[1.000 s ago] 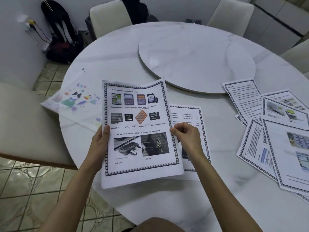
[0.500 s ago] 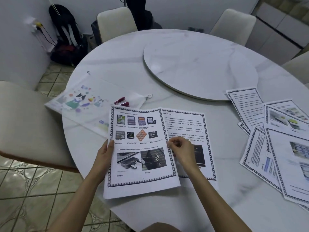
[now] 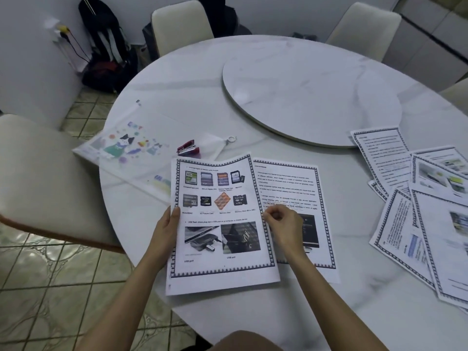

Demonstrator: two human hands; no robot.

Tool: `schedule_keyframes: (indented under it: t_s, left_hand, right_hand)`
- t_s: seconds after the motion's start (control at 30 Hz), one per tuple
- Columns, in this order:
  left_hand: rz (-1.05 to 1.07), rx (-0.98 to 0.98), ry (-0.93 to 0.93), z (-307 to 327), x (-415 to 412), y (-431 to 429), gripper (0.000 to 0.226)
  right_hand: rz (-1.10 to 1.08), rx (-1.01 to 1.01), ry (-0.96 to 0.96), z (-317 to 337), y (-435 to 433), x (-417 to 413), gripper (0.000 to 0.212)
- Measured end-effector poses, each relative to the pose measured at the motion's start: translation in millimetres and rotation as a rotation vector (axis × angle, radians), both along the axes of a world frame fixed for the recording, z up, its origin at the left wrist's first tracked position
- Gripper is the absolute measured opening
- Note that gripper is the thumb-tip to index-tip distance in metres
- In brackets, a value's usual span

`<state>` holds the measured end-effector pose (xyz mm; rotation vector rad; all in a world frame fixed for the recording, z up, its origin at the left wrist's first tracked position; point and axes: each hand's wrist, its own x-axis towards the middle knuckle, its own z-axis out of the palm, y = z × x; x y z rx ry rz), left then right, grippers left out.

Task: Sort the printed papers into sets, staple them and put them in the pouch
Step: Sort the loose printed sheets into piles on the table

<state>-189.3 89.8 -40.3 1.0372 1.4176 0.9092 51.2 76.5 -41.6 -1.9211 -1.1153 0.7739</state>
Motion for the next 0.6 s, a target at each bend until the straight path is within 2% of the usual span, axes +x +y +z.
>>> schedule_keyframes:
  t_s: [0.27, 0.4, 0.5, 0.6]
  left_hand:
    - [0.018, -0.006, -0.001, -4.1, -0.4, -1.6, 0.036]
    - [0.02, -0.009, 0.029, -5.3, 0.0, -0.1, 0.031]
    - [0.021, -0.012, 0.071, -7.3, 0.6, 0.6, 0.031]
    - [0.019, 0.006, 0.099, -6.9, 0.6, 0.8, 0.032]
  right_hand:
    - [0.0, 0.103, 0.11, 1.6, -10.5, 10.1, 0.003]
    - [-0.05, 0.028, 0.208, 1.5, -8.5, 13.0, 0.007]
    - [0.002, -0.048, 0.165, -0.7, -5.2, 11.7, 0.011]
    - [0.002, -0.036, 0.116, -2.4, -3.4, 13.8, 0.01]
